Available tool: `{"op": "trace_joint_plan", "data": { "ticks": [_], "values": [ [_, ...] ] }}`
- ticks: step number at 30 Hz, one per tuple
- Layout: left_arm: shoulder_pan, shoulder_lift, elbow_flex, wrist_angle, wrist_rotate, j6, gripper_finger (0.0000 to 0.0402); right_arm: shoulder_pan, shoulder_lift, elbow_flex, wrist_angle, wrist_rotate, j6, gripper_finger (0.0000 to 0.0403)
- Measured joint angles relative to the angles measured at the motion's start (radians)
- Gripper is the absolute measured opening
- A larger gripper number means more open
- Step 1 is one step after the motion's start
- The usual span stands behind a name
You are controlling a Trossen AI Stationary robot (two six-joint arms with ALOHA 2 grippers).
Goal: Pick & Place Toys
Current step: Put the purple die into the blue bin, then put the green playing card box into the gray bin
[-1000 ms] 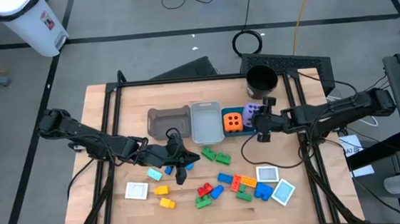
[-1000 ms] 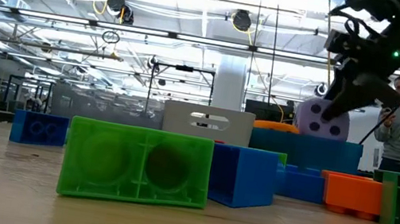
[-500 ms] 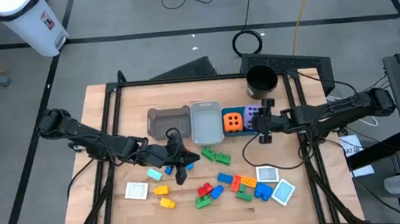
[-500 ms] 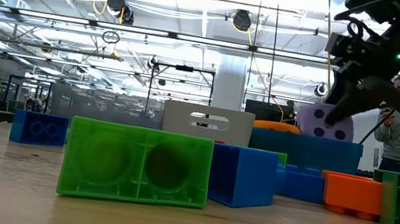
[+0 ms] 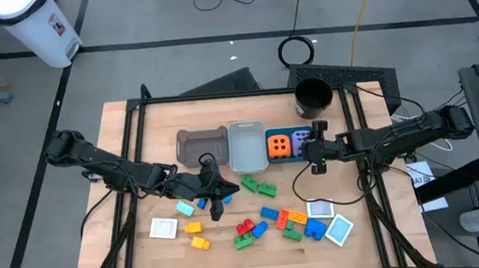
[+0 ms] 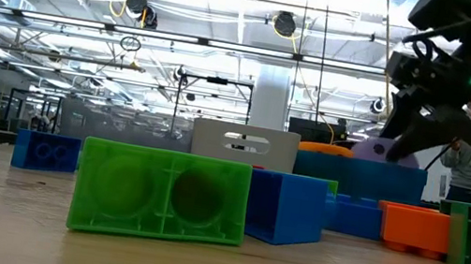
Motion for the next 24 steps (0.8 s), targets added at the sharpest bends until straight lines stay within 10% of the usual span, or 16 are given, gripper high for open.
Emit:
{"op": "trace_joint_plan", "data": {
  "ticks": [12,24],
  "values": [
    [0.0,0.0,0.0,0.0,0.0,0.0,0.0035,0.043,-0.014,0.005,0.013,0.081,-0.006,0.0304],
    [0.0,0.0,0.0,0.001,-0.001,-0.011,0.0035,0.179,-0.145,0.097,0.05,0.069,0.078,0.0309]
  ]
}}
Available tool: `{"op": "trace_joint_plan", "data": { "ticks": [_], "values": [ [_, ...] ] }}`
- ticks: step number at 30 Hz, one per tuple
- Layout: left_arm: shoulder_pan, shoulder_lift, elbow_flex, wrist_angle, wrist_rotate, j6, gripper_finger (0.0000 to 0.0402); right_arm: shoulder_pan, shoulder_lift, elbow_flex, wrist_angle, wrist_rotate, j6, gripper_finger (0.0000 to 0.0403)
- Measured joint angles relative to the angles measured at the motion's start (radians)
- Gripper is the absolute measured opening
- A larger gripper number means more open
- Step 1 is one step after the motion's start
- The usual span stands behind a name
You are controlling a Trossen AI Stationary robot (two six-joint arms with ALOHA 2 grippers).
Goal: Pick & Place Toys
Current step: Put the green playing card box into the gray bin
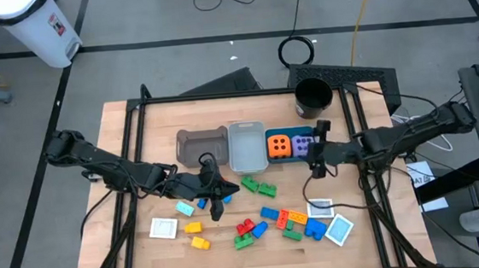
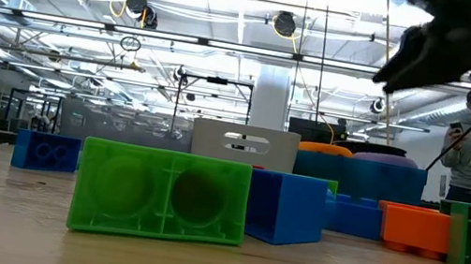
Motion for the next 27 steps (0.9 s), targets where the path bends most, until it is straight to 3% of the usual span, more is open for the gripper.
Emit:
{"op": "trace_joint_plan", "data": {
  "ticks": [7,14,19,24,27],
  "values": [
    [0.0,0.0,0.0,0.001,-0.012,0.003,0.0035,0.12,-0.078,0.0,0.057,-0.231,0.146,0.0308],
    [0.0,0.0,0.0,0.001,-0.034,-0.001,0.0036,0.267,-0.053,-0.029,0.187,-0.425,0.308,0.0321],
    [0.0,0.0,0.0,0.001,-0.073,-0.004,0.0036,0.335,0.006,-0.077,0.522,-0.594,0.348,0.0333],
    [0.0,0.0,0.0,-0.003,-0.085,0.02,0.0036,0.383,0.065,-0.146,0.892,-0.653,0.318,0.033],
    [0.0,0.0,0.0,-0.004,-0.085,0.027,0.0035,0.43,0.107,-0.169,0.96,-0.645,0.318,0.0327]
  ]
}}
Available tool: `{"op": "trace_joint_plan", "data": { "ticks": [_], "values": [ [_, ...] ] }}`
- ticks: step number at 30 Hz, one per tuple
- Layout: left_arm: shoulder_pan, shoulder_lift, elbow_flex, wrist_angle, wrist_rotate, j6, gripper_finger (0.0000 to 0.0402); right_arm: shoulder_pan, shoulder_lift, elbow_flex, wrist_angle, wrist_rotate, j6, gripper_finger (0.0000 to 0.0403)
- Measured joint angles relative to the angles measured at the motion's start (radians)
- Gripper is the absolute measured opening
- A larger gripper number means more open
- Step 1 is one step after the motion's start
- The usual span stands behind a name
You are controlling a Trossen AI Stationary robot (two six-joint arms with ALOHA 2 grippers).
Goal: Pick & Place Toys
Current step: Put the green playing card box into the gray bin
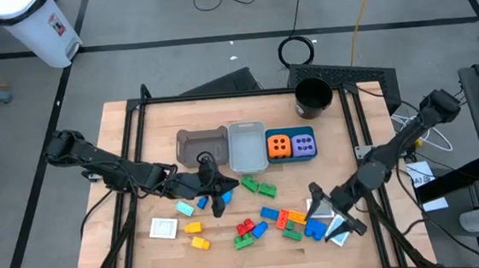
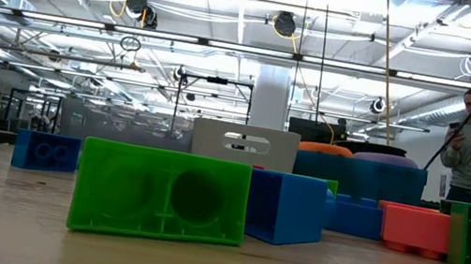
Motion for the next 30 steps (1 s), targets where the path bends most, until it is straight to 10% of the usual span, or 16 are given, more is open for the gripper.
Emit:
{"op": "trace_joint_plan", "data": {
  "ticks": [7,13,30],
  "values": [
    [-0.003,0.0,-0.043,0.023,-0.029,-0.081,0.0035,0.198,0.133,0.297,-0.607,0.276,-0.009,0.0333],
    [-0.006,0.0,-0.07,0.04,-0.044,-0.137,0.0035,0.357,0.3,0.398,-0.947,0.308,0.016,0.0326],
    [-0.005,0.0,-0.09,0.089,-0.079,-0.151,0.0035,0.413,0.435,0.159,-0.92,0.212,0.225,0.0308]
  ]
}}
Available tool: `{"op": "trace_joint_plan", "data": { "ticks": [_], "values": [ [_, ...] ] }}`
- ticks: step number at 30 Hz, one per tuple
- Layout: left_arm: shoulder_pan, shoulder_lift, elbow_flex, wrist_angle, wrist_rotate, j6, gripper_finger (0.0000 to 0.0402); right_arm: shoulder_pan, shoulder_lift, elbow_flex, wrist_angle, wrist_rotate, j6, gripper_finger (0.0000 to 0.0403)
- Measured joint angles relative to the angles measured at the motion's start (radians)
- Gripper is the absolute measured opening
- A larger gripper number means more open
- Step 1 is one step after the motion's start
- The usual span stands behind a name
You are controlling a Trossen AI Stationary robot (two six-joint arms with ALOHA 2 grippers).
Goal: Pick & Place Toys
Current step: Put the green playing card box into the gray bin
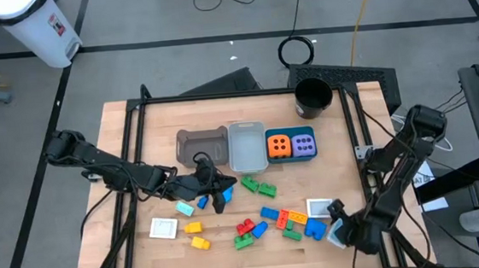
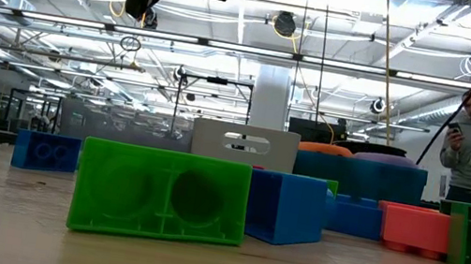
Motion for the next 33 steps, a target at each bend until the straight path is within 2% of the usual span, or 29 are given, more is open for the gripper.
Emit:
{"op": "trace_joint_plan", "data": {
  "ticks": [8,12,14,18,22,33],
  "values": [
    [0.0,0.0,0.0,-0.001,0.0,0.019,0.0035,-0.029,-0.041,-0.032,0.008,-0.099,-0.035,0.0308],
    [0.0,0.0,0.0,0.0,0.0,0.019,0.0035,-0.062,-0.099,-0.037,0.007,0.092,-0.069,0.0308],
    [0.001,0.0,0.0,-0.001,0.0,0.012,0.0035,-0.08,-0.121,-0.037,0.014,0.133,-0.114,0.0308],
    [0.001,0.0,0.0,-0.001,0.0,0.0,0.0035,-0.079,-0.153,-0.037,0.019,0.083,-0.147,0.0308],
    [0.0,0.0,0.0,-0.001,0.001,-0.001,0.0035,-0.052,-0.162,-0.036,0.018,0.017,-0.097,0.0308],
    [0.0,0.0,0.0,-0.001,0.001,-0.012,0.0035,-0.019,-0.121,-0.095,0.053,-0.01,-0.021,0.0308]
  ]
}}
